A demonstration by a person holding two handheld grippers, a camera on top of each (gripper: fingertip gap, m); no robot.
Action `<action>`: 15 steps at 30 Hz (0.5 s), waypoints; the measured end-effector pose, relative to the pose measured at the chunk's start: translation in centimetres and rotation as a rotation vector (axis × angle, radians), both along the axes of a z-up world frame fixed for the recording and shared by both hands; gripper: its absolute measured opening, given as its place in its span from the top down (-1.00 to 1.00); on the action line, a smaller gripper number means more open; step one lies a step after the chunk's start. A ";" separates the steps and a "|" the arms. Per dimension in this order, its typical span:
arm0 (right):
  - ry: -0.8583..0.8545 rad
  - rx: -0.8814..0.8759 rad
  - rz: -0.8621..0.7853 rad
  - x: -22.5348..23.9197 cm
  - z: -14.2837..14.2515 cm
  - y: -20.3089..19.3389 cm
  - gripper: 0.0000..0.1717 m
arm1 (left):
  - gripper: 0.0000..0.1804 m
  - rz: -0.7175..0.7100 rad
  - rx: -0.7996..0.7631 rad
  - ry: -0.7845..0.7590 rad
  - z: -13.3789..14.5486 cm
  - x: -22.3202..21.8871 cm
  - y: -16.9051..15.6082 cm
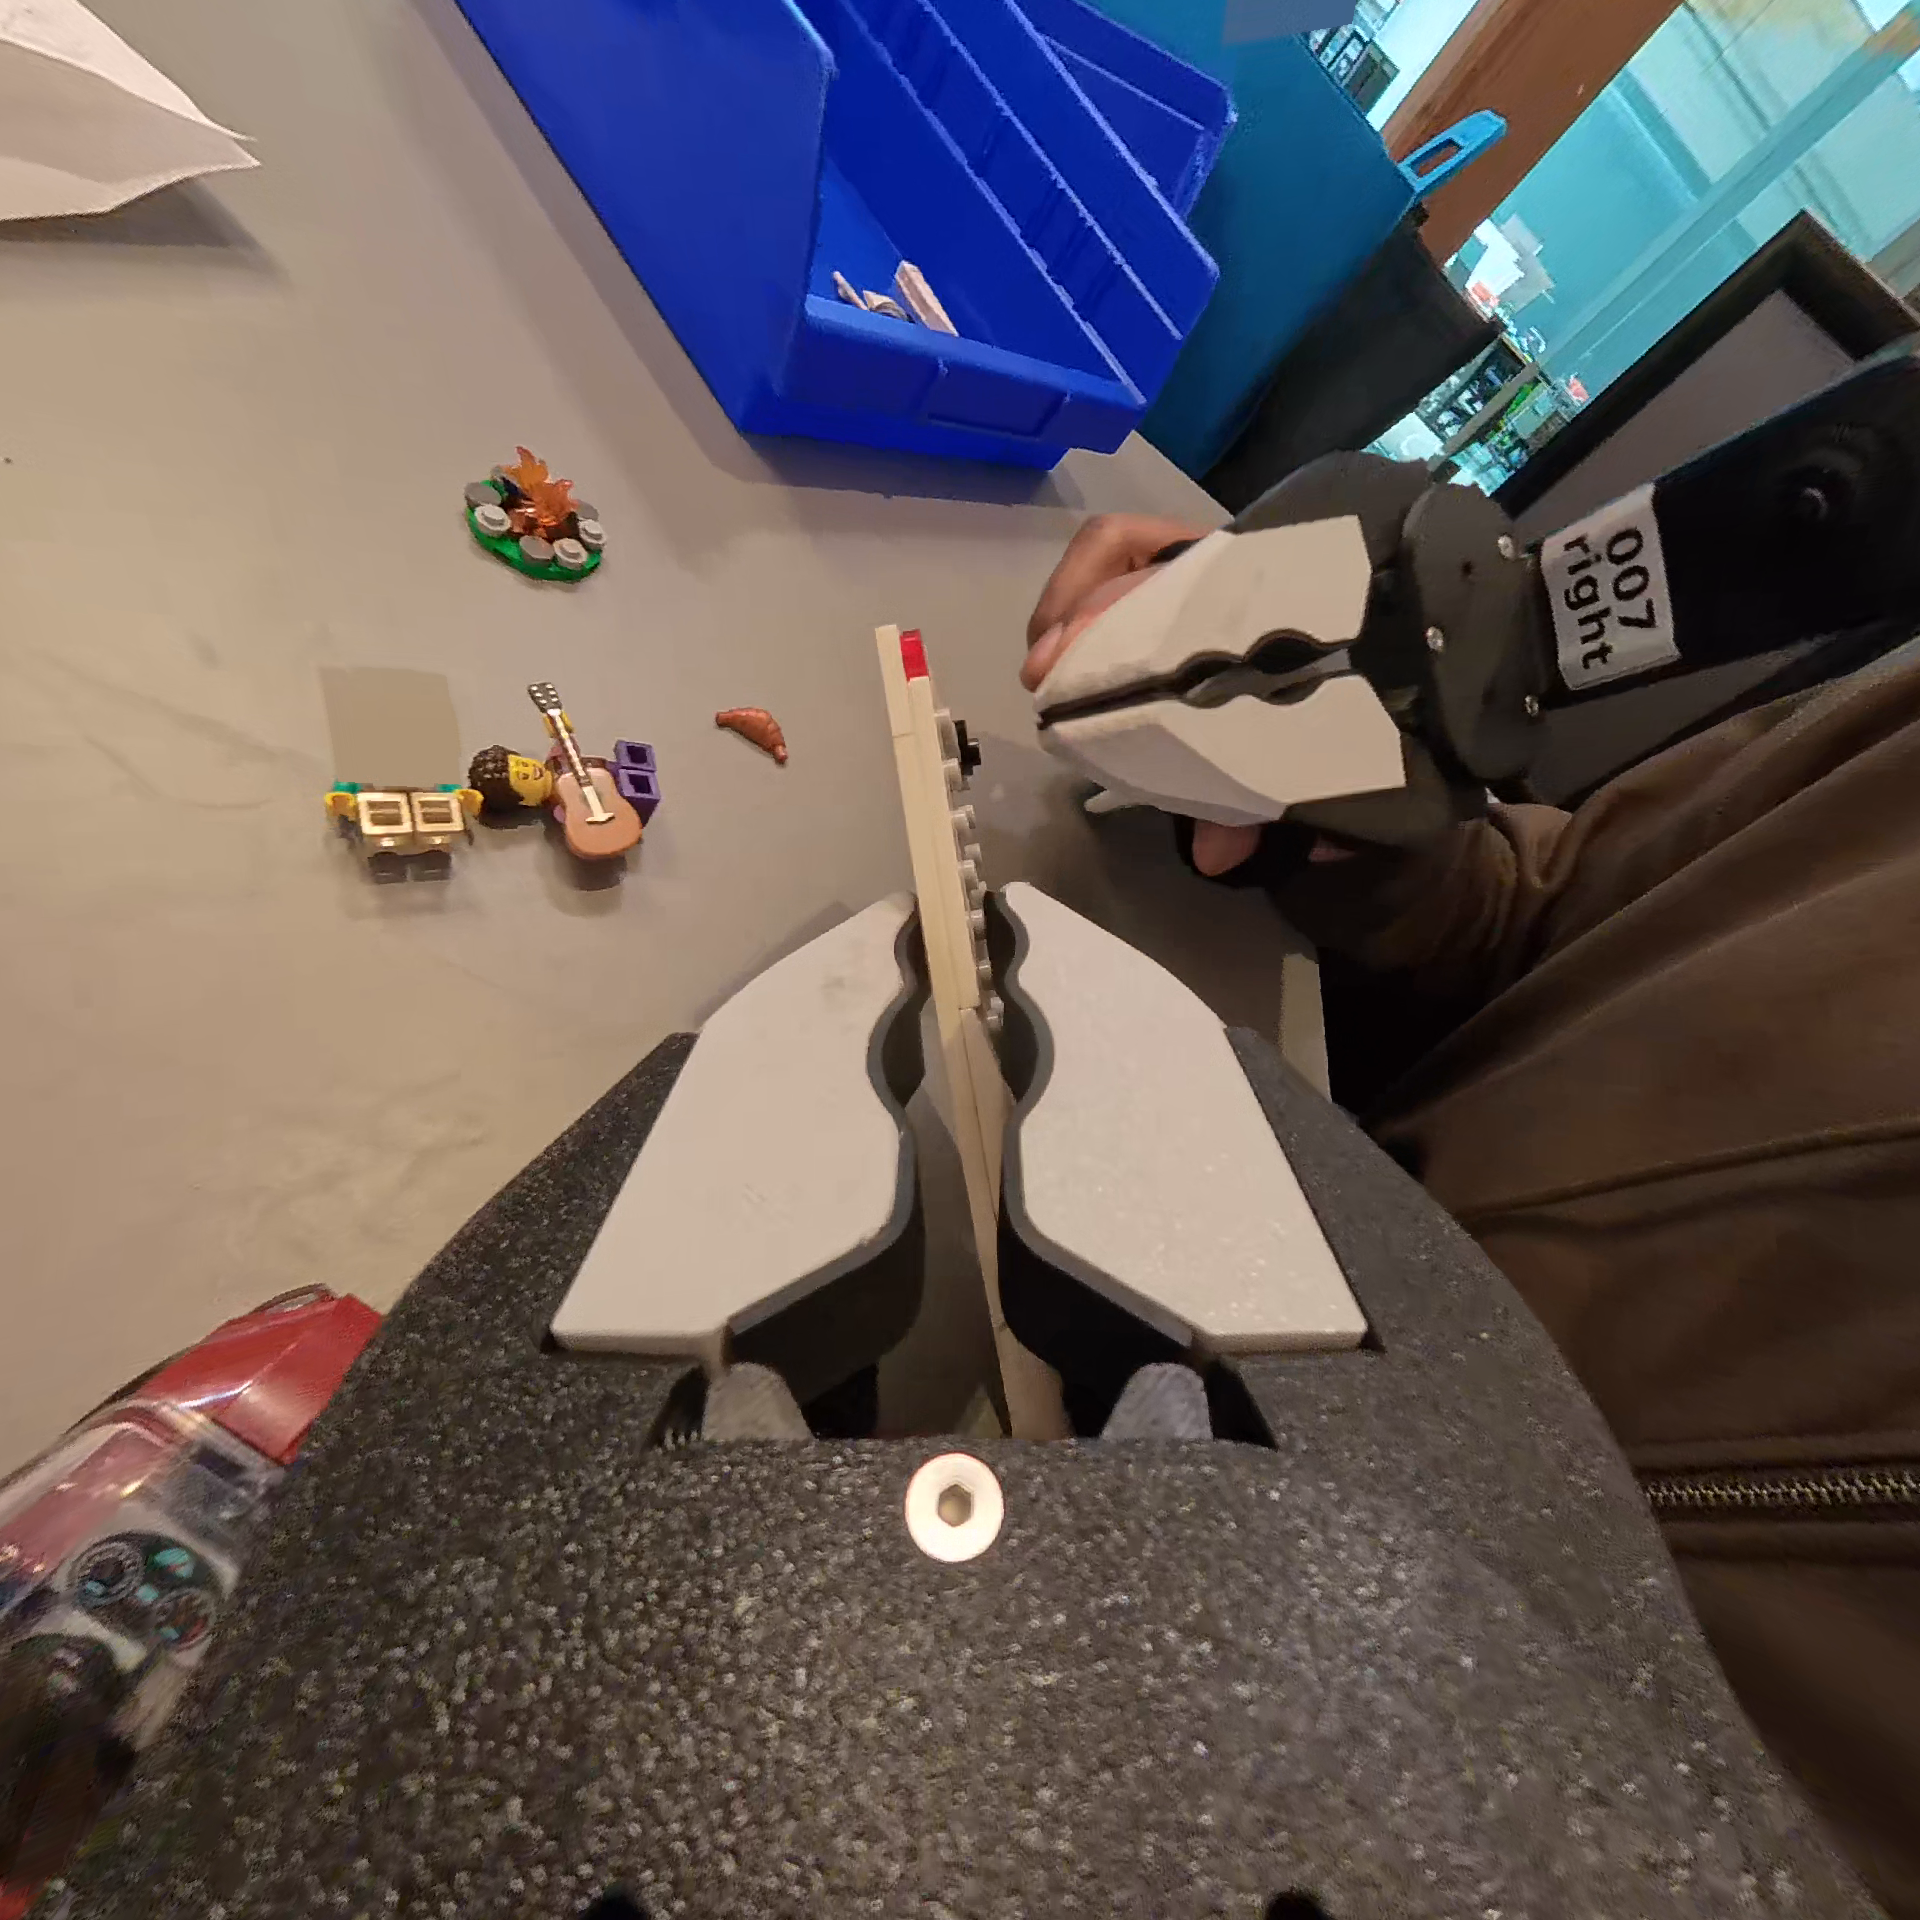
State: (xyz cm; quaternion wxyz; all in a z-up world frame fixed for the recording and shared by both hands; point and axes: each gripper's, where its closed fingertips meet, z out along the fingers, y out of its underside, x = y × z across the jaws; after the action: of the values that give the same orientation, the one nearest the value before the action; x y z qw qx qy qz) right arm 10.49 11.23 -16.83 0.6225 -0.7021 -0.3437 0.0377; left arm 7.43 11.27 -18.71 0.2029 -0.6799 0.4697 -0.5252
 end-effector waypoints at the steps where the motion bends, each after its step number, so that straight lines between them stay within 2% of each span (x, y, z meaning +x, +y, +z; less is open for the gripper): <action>1: 0.018 -0.005 -0.013 0.3 0.1 0.1 1.00 | 0.89 -0.009 -0.001 -0.005 0.0 0.1 -0.2; 3: 0.046 -0.021 -0.033 0.9 0.1 0.4 1.00 | 0.89 -0.028 -0.016 -0.016 0.1 0.1 -0.5; 8: 0.095 -0.051 -0.012 1.1 0.1 0.3 0.86 | 0.89 -0.049 -0.020 -0.012 0.1 0.1 -0.9; 15: 0.070 -0.019 0.086 -0.7 0.6 -0.1 0.68 | 0.88 -0.072 0.062 0.033 0.0 0.1 -1.5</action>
State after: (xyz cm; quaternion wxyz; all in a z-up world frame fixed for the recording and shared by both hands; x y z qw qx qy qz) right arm 9.75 11.12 -16.25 0.6253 -0.6907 -0.3514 0.0921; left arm 7.50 9.75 -18.72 0.1970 -0.6647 0.5131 -0.5061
